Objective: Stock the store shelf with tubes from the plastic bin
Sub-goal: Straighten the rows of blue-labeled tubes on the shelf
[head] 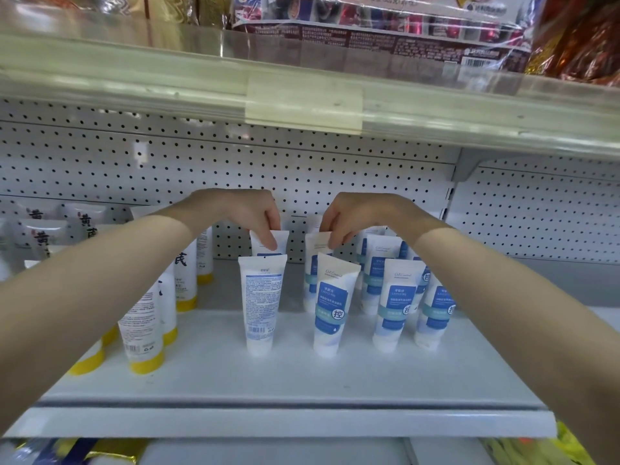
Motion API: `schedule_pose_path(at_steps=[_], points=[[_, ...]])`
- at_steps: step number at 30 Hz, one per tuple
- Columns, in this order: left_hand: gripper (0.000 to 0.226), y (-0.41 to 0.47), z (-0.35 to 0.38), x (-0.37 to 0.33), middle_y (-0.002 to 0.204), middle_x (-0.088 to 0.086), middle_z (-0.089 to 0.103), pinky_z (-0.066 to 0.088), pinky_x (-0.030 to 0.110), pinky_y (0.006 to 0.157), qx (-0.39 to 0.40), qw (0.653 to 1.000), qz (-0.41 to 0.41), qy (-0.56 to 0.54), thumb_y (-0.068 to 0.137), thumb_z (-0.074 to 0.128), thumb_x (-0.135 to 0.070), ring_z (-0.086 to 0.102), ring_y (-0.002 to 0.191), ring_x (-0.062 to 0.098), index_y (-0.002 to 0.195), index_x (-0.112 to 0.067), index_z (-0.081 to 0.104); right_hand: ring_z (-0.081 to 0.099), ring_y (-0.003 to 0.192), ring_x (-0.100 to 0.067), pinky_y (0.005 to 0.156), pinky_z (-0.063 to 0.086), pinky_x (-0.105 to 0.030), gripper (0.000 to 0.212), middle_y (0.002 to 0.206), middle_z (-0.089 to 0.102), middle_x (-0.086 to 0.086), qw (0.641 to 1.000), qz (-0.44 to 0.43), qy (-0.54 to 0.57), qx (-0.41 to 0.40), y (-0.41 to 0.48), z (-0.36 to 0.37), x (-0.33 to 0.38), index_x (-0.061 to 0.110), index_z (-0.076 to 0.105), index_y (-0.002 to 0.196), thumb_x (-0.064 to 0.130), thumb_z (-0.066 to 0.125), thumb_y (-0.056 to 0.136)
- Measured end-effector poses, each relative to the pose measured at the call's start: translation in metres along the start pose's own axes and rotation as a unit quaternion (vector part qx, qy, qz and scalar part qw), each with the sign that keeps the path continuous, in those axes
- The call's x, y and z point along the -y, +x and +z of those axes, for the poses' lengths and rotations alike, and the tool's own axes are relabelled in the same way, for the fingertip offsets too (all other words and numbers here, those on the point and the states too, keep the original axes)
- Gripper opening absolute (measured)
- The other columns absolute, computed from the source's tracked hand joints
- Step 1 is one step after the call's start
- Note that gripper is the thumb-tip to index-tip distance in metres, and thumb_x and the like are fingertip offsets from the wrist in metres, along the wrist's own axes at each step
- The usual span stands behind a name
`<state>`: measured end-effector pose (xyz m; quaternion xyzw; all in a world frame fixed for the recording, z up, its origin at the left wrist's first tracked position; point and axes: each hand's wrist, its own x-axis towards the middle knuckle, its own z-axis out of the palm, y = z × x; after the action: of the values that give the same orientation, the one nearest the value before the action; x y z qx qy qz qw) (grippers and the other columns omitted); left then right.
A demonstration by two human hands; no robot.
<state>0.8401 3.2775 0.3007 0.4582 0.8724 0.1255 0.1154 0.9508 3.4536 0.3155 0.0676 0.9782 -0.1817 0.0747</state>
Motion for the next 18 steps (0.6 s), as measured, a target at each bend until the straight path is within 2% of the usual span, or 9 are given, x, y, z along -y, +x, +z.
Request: schedule_pose_path(at_steps=[2,4,7,10,18], points=[[0.007,0.0,0.003,0.0,0.073,-0.01,0.067,0.044,0.023,0.069,-0.001,1.0,0.001,0.009,0.072,0.078,-0.024,0.056,0.07,0.01,0.075,-0.023,0.072,0.06,0.067,-0.008,0.06,0.047,-0.014,0.015,0.075,0.065,0.005,0.999,0.001,-0.039,-0.01,0.0,0.003,0.001,0.018,0.068,0.088,0.017,0.076,0.075],[0.008,0.001,0.005,0.001,0.077,-0.007,0.068,0.045,0.021,0.068,-0.007,1.0,0.004,0.013,0.073,0.078,-0.022,0.058,0.072,0.01,0.078,-0.02,0.072,0.054,0.067,-0.007,0.056,0.041,-0.015,0.018,0.073,0.06,0.009,0.997,0.002,-0.068,-0.043,0.001,0.007,0.001,0.019,0.068,0.092,0.022,0.076,0.076],[0.008,0.001,0.005,0.003,0.076,-0.006,0.068,0.045,0.02,0.064,-0.017,1.0,0.005,0.011,0.072,0.078,-0.022,0.057,0.07,0.01,0.077,-0.02,0.073,0.052,0.075,-0.01,0.054,0.035,-0.016,0.028,0.082,0.06,0.006,0.994,0.005,-0.077,-0.075,0.003,0.01,-0.002,0.014,0.069,0.102,0.023,0.076,0.077],[0.01,0.002,0.005,0.004,0.073,-0.005,0.066,0.041,0.02,0.06,-0.029,0.999,0.006,0.013,0.071,0.079,-0.024,0.054,0.066,0.01,0.078,-0.018,0.074,0.053,0.083,-0.013,0.055,0.036,-0.015,0.032,0.089,0.06,0.003,0.993,0.005,-0.078,-0.084,0.004,0.01,-0.003,0.011,0.069,0.104,0.023,0.077,0.075],[0.008,0.01,0.006,0.009,0.083,0.003,0.072,0.047,0.03,0.072,-0.036,0.999,0.018,0.012,0.07,0.079,-0.022,0.061,0.077,0.016,0.074,-0.021,0.073,0.055,0.086,-0.014,0.06,0.039,-0.013,0.033,0.091,0.062,0.001,0.993,0.003,-0.076,-0.088,0.009,0.01,-0.005,0.01,0.07,0.105,0.021,0.077,0.075]])
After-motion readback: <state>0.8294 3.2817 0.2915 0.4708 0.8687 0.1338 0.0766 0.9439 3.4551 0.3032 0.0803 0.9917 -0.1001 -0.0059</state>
